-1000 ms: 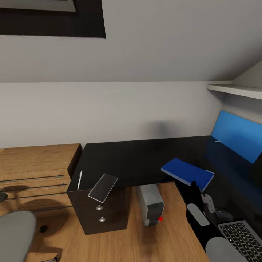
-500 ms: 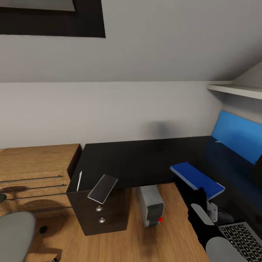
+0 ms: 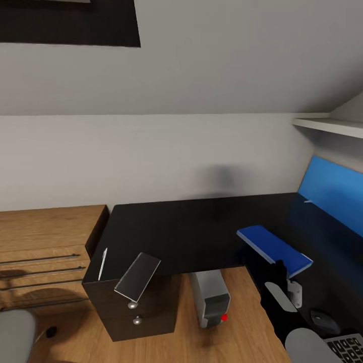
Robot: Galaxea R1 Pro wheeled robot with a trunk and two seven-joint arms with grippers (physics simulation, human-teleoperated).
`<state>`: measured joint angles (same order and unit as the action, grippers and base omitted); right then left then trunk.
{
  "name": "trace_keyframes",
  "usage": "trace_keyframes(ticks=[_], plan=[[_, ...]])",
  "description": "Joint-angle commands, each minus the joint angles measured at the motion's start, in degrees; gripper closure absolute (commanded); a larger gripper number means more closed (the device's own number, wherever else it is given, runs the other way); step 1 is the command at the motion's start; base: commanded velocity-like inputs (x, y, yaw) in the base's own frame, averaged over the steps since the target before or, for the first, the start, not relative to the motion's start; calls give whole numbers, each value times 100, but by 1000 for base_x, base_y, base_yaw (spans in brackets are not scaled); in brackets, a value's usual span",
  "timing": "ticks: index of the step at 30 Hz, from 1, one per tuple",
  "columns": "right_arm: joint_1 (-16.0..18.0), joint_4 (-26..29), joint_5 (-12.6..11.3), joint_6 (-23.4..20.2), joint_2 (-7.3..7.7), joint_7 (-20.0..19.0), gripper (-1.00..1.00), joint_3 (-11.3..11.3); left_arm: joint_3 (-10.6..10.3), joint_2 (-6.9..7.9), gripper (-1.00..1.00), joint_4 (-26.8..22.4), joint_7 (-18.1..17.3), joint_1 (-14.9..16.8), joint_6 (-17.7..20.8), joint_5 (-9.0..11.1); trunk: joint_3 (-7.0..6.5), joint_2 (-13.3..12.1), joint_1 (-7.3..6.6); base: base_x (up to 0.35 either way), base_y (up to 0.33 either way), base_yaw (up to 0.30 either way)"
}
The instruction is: In the bedroom, organize the workspace by keeping the computer under the desk, ensuring the monitor is on the desk, placing the keyboard on the desk next to the monitor, placing the mouse on the desk next to the keyboard, moving the folder from the swivel chair onto the desk next to the mouse, stacking the notebook on top of the folder with the pen on top of the notebook, and positioning the swivel chair next to the desk.
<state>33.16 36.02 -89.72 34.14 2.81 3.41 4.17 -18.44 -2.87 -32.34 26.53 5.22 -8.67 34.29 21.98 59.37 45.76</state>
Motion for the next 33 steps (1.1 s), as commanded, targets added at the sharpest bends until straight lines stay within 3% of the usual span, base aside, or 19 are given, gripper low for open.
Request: trace_keyframes(ticks=[1, 6, 18, 22, 33], plan=[[5, 3, 10, 207, -1, 45, 100, -10, -40, 5, -100, -4, 37, 6, -47, 61, 6, 4, 1, 12, -3, 0], [6, -14, 2, 1047, -8, 71, 100, -21, -37, 5, -100, -8, 37, 6, -47, 61, 6, 4, 1, 3, -1, 0], [6, -8, -38, 1134, -6, 150, 100, -19, -58, -9, -100, -40, 13, 6, -39, 69, 6, 4, 1, 0, 0, 0], [6, -7, -39, 1124, -1, 158, 100, -7, -40, 1, -100, -415, 23, 6, -40, 69, 6, 4, 1, 0, 0, 0], [6, -7, -41, 1114, -6, 160, 100, -24, -28, 29, -100, -684, 35, 6, -12, 78, 204, 445, 242, 0, 0, 0]])
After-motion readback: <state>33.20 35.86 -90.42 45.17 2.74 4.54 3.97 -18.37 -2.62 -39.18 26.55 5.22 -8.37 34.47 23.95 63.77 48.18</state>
